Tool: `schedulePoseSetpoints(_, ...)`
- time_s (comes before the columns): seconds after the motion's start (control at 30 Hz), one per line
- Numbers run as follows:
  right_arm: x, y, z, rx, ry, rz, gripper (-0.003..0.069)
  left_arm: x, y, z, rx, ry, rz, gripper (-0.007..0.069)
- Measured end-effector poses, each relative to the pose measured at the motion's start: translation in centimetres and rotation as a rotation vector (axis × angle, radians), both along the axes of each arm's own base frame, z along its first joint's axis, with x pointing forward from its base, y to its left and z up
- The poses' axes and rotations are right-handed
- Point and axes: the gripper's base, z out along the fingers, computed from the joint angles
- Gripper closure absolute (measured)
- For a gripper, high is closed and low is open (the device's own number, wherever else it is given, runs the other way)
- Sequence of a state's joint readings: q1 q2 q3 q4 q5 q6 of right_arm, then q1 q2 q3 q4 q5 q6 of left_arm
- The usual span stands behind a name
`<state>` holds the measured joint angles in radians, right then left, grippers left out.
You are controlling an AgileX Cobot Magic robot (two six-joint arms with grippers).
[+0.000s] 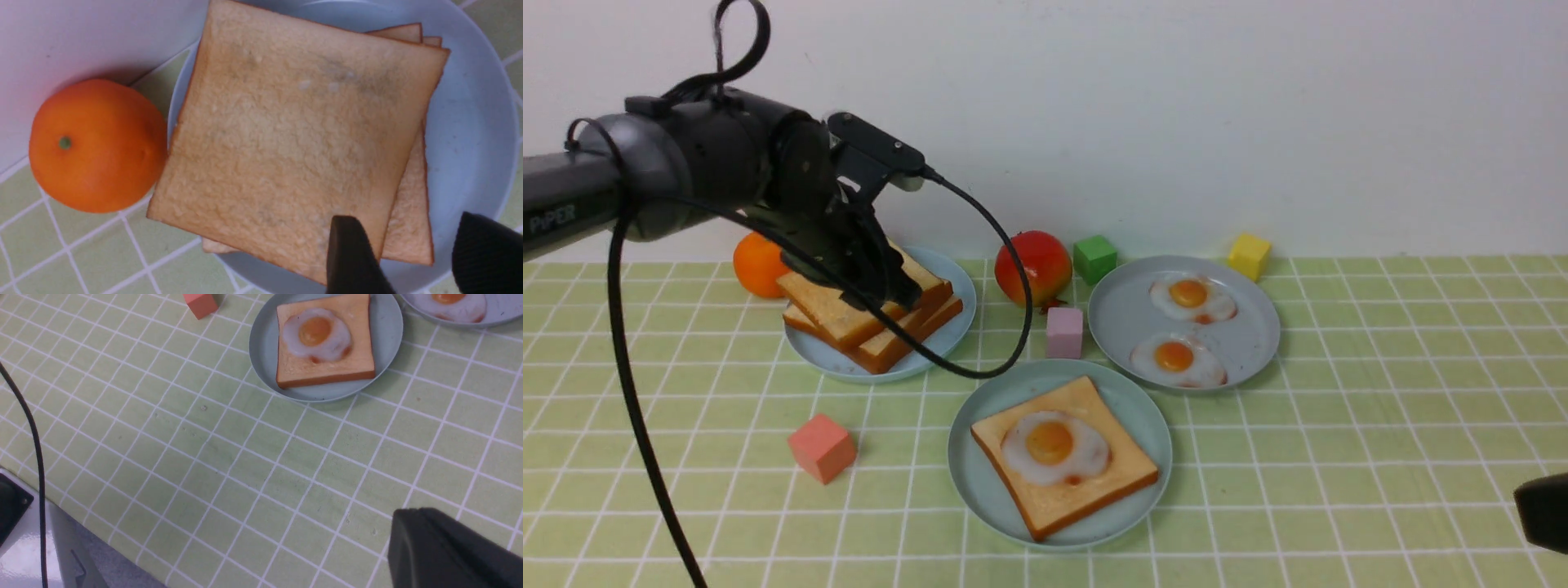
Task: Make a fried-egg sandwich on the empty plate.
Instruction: Use the left arm to grab a slice of bread
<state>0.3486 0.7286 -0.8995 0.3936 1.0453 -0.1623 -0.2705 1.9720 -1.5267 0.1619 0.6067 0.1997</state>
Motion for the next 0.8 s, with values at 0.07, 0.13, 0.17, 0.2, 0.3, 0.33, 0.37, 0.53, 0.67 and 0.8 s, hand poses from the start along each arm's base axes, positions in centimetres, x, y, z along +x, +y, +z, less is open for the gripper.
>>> schedulePoseSetpoints(0.07,0.0,0.0,0.0,0.002,-0.003,-0.002,0.0652,0.3,-0.1,-0.9,0.019,0.005,-0.021,0.0242)
schedulePoseSetpoints(0.13,0.1,0.0,0.1,0.004,-0.007,-0.003,0.0652,0.7,-0.1,-1.7,0.051,0.000,-0.051,0.0238)
schedulePoseSetpoints(0.17,0.1,0.0,0.1,0.004,-0.008,-0.004,0.0652,0.8,-0.1,-1.9,0.059,-0.006,-0.058,0.0237)
schedulePoseSetpoints(0.2,0.1,0.0,0.1,0.004,-0.008,-0.004,0.0652,0.9,-0.1,-2.2,0.073,-0.009,-0.068,0.0237)
schedulePoseSetpoints(0.3,0.1,0.0,0.1,0.005,-0.010,-0.004,0.0651,1.2,0.0,-3.0,0.104,-0.012,-0.088,0.0235)
schedulePoseSetpoints(0.33,0.1,0.0,0.1,0.005,-0.010,-0.005,0.0650,1.3,0.0,-3.3,0.110,-0.012,-0.094,0.0235)
schedulePoseSetpoints(0.37,0.1,0.0,0.1,0.005,-0.010,-0.005,0.0650,1.4,0.0,-3.6,0.113,-0.006,-0.095,0.0235)
schedulePoseSetpoints(0.53,0.1,0.0,0.1,0.009,-0.011,-0.006,0.0645,1.7,-0.1,-4.5,0.128,0.003,-0.104,0.0235)
schedulePoseSetpoints(0.67,0.1,0.1,0.1,0.014,-0.010,-0.005,0.0645,1.9,-0.1,-4.9,0.136,0.005,-0.109,0.0254)
schedulePoseSetpoints(0.8,0.0,0.2,0.2,0.033,-0.003,0.000,0.0645,2.0,-0.1,-5.0,0.137,0.006,-0.109,0.0371)
